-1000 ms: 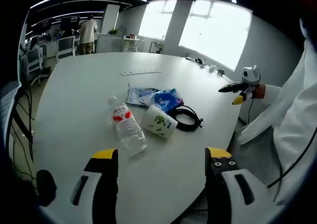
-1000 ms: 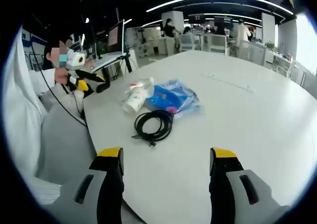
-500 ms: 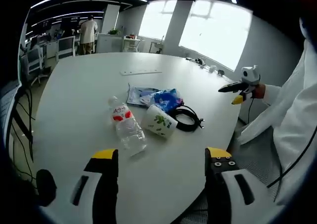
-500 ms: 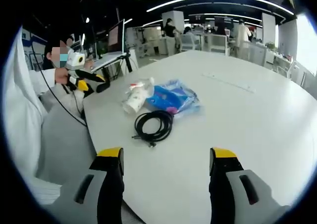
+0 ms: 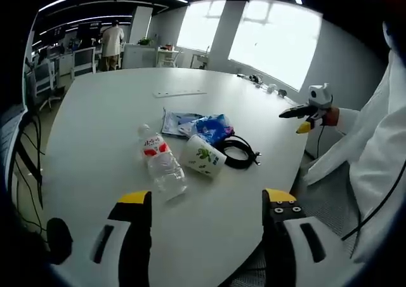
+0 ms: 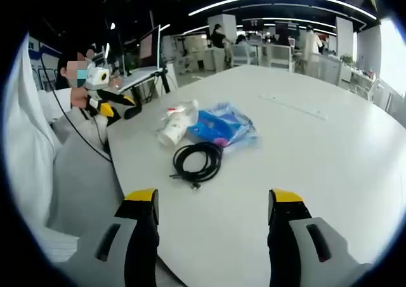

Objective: Arrange the tabletop items into an orderly group along one side of the table until the central work area is clear of visible clutter.

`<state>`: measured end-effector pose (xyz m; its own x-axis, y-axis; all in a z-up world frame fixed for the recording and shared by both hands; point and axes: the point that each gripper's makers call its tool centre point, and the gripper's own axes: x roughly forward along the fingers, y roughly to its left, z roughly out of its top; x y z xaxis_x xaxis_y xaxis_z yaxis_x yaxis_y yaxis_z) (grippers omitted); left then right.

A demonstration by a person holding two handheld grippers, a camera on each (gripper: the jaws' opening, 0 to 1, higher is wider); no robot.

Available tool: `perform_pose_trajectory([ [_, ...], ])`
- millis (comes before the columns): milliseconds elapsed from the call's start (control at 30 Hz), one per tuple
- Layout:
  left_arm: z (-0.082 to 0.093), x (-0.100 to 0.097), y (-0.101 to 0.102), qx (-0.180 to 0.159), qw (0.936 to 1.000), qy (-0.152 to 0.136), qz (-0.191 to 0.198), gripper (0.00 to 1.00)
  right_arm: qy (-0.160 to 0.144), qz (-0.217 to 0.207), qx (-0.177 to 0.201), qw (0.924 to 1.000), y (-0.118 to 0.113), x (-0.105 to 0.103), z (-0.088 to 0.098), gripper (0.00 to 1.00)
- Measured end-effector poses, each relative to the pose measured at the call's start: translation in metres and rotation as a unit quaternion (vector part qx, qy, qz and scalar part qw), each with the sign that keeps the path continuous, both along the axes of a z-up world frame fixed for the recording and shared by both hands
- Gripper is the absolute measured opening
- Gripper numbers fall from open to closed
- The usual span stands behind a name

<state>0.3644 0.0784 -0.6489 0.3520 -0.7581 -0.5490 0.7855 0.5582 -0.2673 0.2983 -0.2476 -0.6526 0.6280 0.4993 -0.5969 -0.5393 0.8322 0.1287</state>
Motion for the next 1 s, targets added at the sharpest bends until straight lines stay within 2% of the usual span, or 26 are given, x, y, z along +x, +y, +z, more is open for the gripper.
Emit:
perform_pose_trajectory([
  [1000,0.0052,0.0029,-0.0016,0.001,1.0,-0.008,-0.006,0.7,-0.004,0.004,-0.002,1.0,-0.0009,0.0025,0.0042,0.69],
])
